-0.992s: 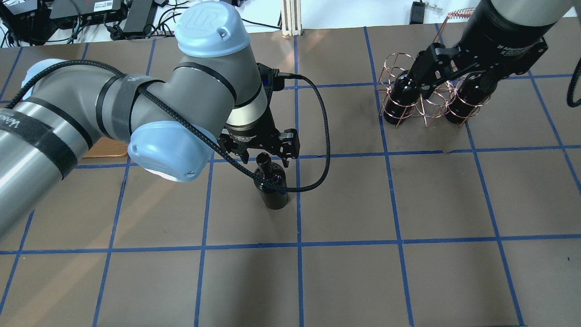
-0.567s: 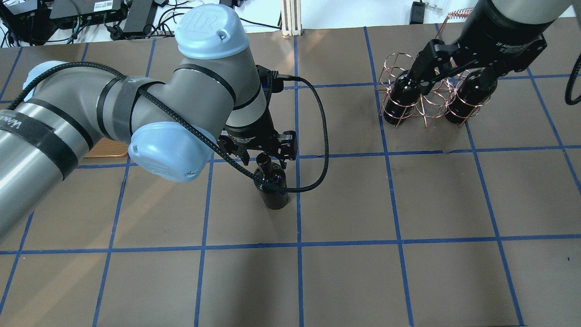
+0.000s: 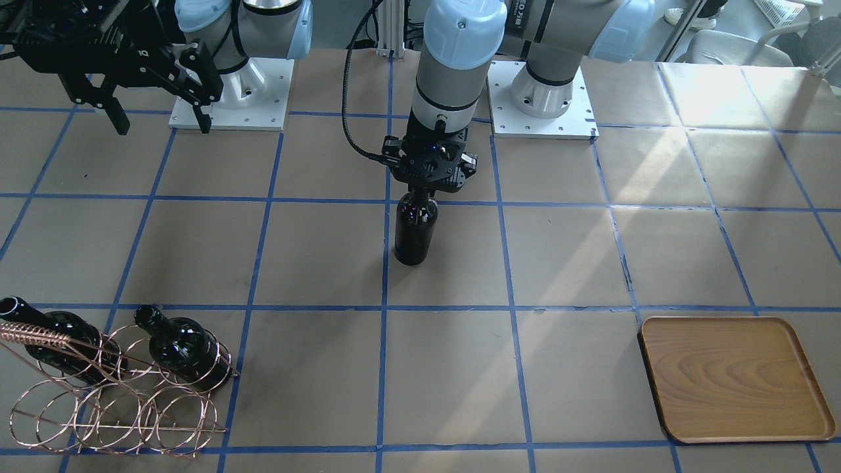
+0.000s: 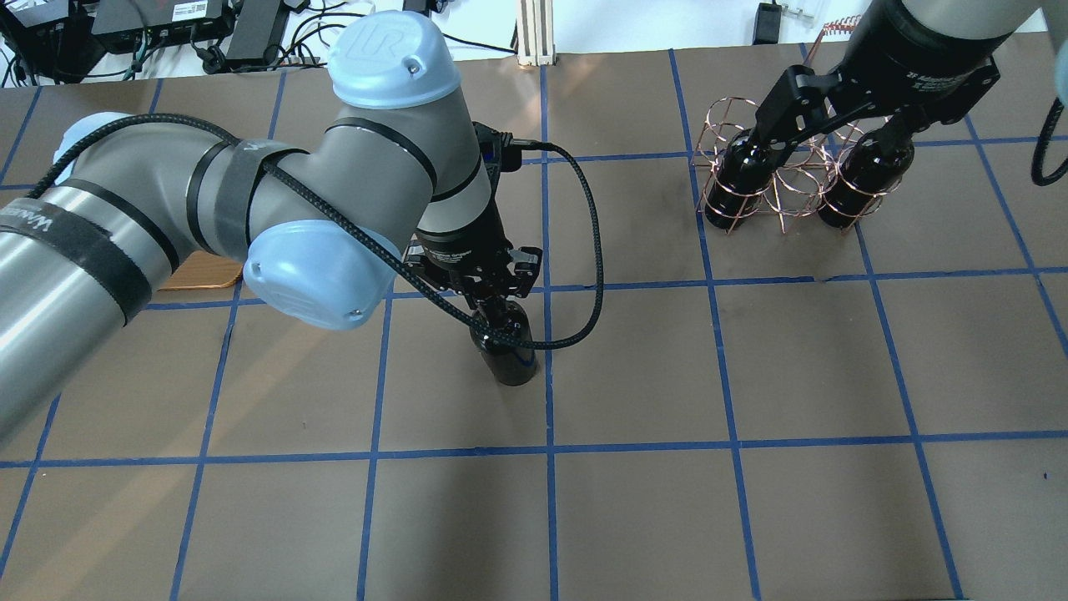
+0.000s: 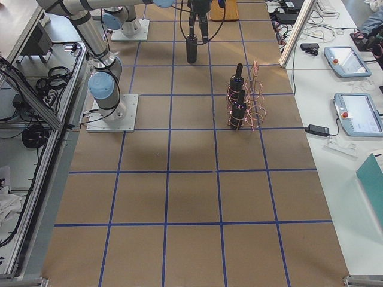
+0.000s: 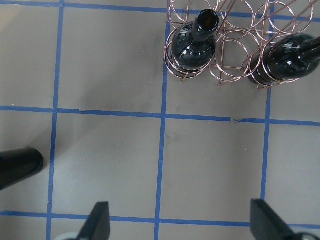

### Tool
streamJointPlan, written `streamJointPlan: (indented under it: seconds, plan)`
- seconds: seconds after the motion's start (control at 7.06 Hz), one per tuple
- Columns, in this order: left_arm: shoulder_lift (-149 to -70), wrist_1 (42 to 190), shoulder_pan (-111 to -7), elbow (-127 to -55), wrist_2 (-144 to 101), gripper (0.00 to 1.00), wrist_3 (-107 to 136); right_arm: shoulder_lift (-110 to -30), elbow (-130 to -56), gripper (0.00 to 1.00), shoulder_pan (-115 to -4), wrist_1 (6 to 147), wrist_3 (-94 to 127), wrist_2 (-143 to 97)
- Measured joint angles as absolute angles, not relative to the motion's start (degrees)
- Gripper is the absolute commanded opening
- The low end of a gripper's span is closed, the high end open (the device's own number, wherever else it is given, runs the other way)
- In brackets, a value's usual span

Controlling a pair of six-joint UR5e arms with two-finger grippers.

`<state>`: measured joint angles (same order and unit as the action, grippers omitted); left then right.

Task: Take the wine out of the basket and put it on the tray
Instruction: 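Close the left gripper on the bottle neck and lift it, then carry the bottle with the left gripper over the wooden tray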

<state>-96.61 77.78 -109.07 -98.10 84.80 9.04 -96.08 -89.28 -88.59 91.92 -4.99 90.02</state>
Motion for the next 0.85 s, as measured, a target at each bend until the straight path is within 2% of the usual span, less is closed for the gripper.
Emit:
streamJointPlan:
  seconds: [0.43,0.85]
  plan:
    - [-96.54,78.98,-107.98,-95.91,86.75,0.00,8.93,-96.36,-89.16,1.00,-88.46,92.39,-3.52,90.14]
    - [-96.66,81.79,-99.62,-90.00,88.91,0.00,3.44,-96.41,-89.12,1.00,-88.17,92.08,-3.09,90.20]
